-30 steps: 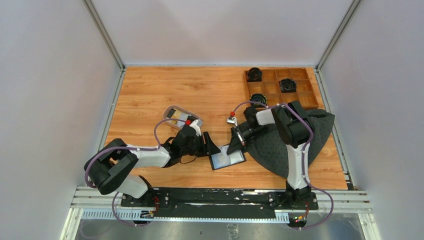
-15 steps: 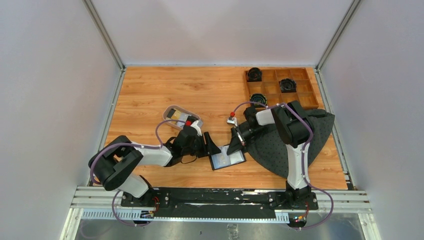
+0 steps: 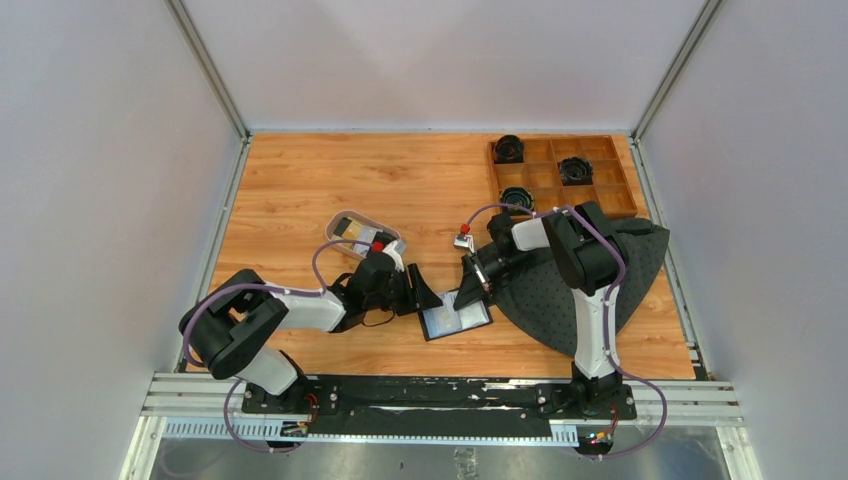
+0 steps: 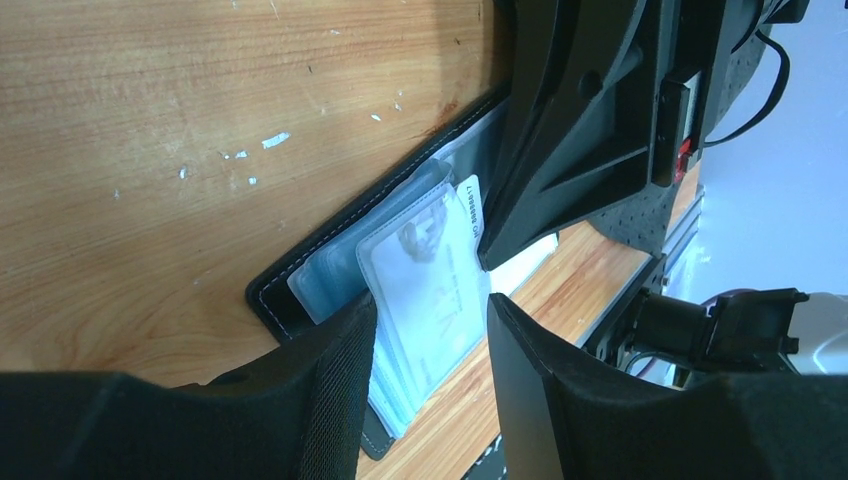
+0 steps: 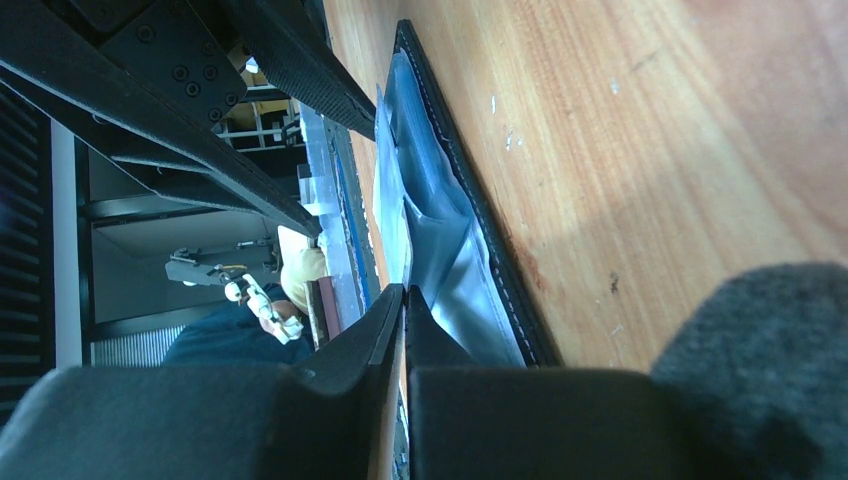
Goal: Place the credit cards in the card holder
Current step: Turn over the card slot in the card holder.
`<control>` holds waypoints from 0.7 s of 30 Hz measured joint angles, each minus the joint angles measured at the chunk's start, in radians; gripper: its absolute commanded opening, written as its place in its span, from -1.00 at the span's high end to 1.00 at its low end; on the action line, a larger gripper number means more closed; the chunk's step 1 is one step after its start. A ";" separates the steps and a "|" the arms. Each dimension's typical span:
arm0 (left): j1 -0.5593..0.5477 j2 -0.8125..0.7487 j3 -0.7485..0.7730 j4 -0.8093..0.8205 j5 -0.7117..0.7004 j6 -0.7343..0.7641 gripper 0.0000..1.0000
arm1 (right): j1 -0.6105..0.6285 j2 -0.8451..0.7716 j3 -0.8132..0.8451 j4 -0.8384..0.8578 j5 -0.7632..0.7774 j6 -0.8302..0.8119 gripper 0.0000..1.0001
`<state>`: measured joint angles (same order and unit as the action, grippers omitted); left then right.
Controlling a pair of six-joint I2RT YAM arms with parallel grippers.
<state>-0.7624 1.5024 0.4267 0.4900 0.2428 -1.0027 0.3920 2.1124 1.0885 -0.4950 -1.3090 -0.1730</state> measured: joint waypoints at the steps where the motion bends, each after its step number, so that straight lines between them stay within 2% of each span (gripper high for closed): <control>1: 0.000 -0.002 0.000 -0.002 0.001 0.000 0.01 | 0.000 0.000 0.000 0.000 0.000 0.000 0.83; 14: -0.011 -0.019 0.024 -0.013 0.027 -0.005 0.10 | 0.000 0.000 0.003 -0.018 0.008 -0.012 0.79; 21: -0.013 -0.014 0.028 -0.013 0.030 -0.008 0.34 | 0.000 -0.002 0.017 -0.049 0.030 -0.037 0.71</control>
<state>-0.7753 1.4887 0.4545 0.4774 0.2726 -1.0107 0.3923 2.1101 1.1057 -0.5438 -1.2793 -0.2100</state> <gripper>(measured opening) 0.388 0.121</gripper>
